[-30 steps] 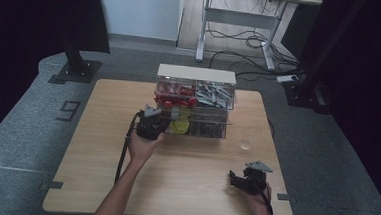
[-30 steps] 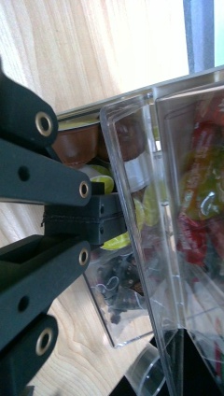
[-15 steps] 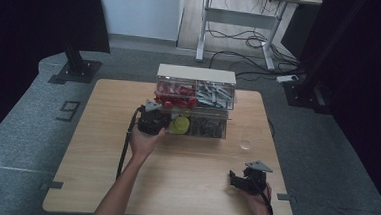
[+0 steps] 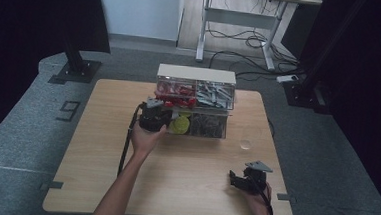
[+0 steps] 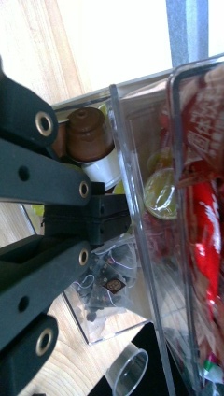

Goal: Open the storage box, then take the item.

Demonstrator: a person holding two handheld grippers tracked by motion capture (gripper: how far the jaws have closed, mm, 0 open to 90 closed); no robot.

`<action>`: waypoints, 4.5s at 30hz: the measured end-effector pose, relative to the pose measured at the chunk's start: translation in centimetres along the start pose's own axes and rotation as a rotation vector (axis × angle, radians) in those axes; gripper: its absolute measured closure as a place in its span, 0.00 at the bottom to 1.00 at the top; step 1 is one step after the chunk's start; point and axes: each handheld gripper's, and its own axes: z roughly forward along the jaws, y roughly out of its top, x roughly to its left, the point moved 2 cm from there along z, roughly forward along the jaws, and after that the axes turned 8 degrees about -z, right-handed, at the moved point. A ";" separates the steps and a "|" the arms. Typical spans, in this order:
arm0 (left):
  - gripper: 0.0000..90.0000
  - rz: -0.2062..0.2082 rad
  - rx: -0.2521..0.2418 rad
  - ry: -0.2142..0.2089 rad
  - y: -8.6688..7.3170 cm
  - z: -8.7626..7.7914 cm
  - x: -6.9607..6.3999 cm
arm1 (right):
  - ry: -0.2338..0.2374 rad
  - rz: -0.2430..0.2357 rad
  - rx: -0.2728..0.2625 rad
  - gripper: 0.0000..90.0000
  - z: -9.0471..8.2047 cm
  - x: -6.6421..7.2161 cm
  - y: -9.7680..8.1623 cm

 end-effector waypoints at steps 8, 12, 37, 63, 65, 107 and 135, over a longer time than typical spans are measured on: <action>1.00 -0.002 0.004 -0.004 0.0 0.1 0.0 | 0.000 0.001 0.000 0.19 0.0 0.0 0.0; 1.00 0.000 0.003 -0.001 0.0 0.1 0.0 | 0.000 0.001 0.000 0.19 0.0 0.0 0.0; 1.00 0.026 0.009 -0.024 0.1 0.5 -0.1 | 0.050 0.016 -0.137 0.33 -2.3 0.4 2.5; 1.00 0.032 0.025 -0.024 0.2 0.8 -0.5 | 0.131 -0.004 -0.252 0.49 -2.4 1.5 8.9; 1.00 0.031 0.027 -0.025 0.2 0.8 -0.5 | 0.131 -0.013 -0.252 0.49 -2.3 1.6 9.2; 1.00 0.022 0.031 -0.037 0.3 0.7 -0.3 | 0.132 -0.048 -0.239 0.50 2.2 3.3 13.8; 1.00 0.023 0.032 -0.042 0.4 0.7 -0.4 | 0.082 -0.053 -0.209 0.46 5.6 4.4 14.0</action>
